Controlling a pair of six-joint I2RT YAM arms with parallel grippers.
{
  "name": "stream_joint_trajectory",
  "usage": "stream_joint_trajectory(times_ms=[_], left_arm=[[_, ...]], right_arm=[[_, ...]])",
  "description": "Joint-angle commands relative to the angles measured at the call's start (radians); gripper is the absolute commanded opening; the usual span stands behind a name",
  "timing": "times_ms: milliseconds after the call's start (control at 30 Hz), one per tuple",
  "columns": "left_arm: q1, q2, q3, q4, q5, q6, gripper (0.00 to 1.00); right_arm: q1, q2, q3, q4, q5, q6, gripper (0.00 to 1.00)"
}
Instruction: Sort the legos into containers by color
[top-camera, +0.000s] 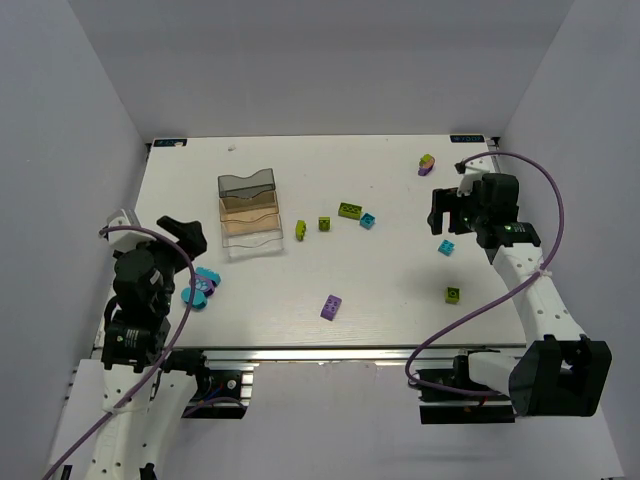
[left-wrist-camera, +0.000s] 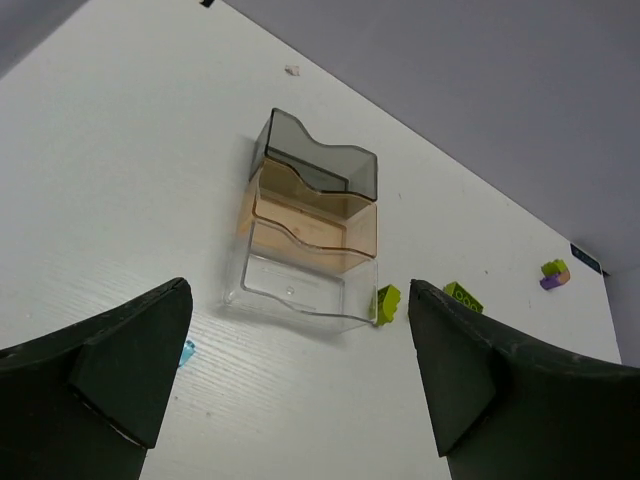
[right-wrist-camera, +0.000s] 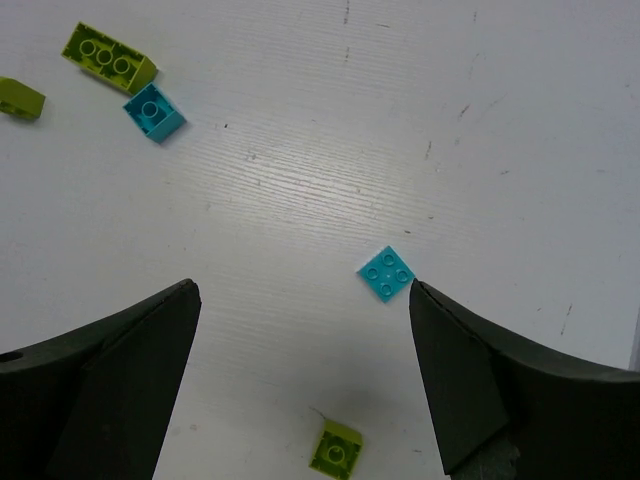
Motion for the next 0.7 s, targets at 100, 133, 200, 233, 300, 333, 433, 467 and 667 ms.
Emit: stream_joint_trajectory(times_ms=[100, 133, 200, 233, 300, 333, 433, 467, 667], left_arm=[[0.003, -0.014, -0.011, -0.062, 0.069, -0.053, 0.98], [0.003, -0.017, -0.011, -0.068, 0.074, -0.056, 0.98], [0.003, -0.029, -0.012, -0.075, 0.078, -0.068, 0.98], [0.003, -0.036, -0.012, -0.082, 0.078, -0.069, 0.98], [0.003, -0.045, -0.014, -0.086, 0.081, -0.074, 0.95], [0.003, -0.054, -0.014, -0.091, 0.084, -0.079, 0.92], [0.003, -0.066, -0.024, -0.089, 0.106, -0.091, 0.69], [0.003, -0.066, -0.026, -0.088, 0.113, -0.092, 0.56], [0.003, -0.062, -0.038, -0.085, 0.164, -0.119, 0.02]], right_arm=[[-0.003, -0.061, -0.015, -0.012, -0.217, -0.112, 0.89], [-0.001, -0.068, -0.029, -0.012, -0.257, -0.134, 0.89], [-0.001, -0.094, -0.044, -0.015, -0.371, -0.207, 0.89], [0.000, -0.101, -0.052, -0.016, -0.399, -0.224, 0.89], [0.000, -0.111, -0.068, -0.024, -0.471, -0.249, 0.89], [0.002, -0.110, -0.069, -0.036, -0.498, -0.301, 0.89], [0.024, -0.095, -0.065, -0.163, -0.656, -0.547, 0.89], [0.037, -0.088, -0.064, -0.218, -0.695, -0.632, 0.89], [0.115, -0.070, -0.097, -0.619, -0.934, -1.300, 0.90]])
